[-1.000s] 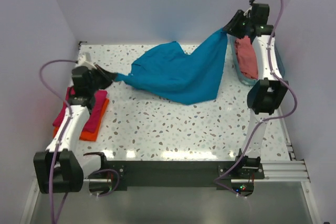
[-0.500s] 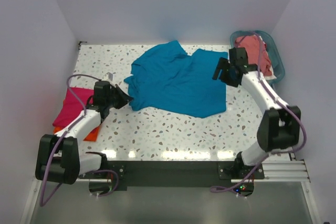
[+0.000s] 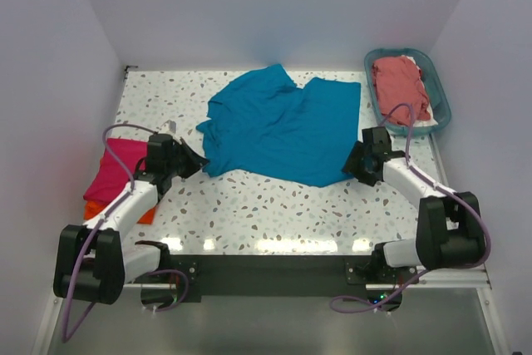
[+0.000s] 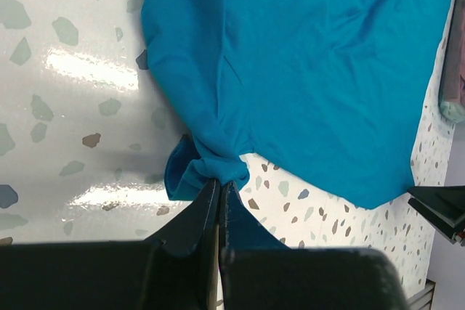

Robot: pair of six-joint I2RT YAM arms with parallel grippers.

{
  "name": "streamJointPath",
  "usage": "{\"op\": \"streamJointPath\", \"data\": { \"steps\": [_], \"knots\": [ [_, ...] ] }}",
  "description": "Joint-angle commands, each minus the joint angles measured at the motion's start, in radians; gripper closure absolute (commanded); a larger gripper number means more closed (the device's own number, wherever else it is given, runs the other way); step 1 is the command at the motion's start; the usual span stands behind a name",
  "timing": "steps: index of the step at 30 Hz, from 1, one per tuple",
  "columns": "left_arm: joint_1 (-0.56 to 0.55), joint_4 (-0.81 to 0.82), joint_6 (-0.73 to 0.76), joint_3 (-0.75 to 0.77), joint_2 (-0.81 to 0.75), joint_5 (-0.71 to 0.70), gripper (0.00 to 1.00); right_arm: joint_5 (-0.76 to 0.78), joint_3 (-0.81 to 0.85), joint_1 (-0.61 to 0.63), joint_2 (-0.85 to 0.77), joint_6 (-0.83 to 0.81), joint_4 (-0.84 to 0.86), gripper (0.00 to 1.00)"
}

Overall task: Fold and stack the t-shirts
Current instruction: Flatten the tshirt out

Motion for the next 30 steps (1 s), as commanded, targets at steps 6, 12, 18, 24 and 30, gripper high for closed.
{"op": "streamJointPath", "data": {
  "steps": [6,12,18,24,30],
  "knots": [
    [-0.001,-0.034,0.013,0.033,-0.02,-0.03,1.0,0.04,-0.001,0.004,0.095,0.06,0.198,0.41],
    [0.001,-0.086,0.056,0.107,-0.007,-0.049,1.0,0.045,0.05,0.002,0.158,0.038,0.191,0.86],
    [0.002,-0.236,0.107,0.203,-0.134,-0.107,1.0,0.078,0.165,0.002,-0.11,-0.043,-0.031,1.0],
    [0.002,-0.44,0.112,0.348,-0.365,-0.181,1.0,0.08,0.39,0.001,-0.363,-0.13,-0.285,1.0],
    [0.002,-0.463,0.082,0.498,-0.416,-0.224,1.0,-0.009,0.633,0.001,-0.29,-0.164,-0.376,1.0]
  ]
}}
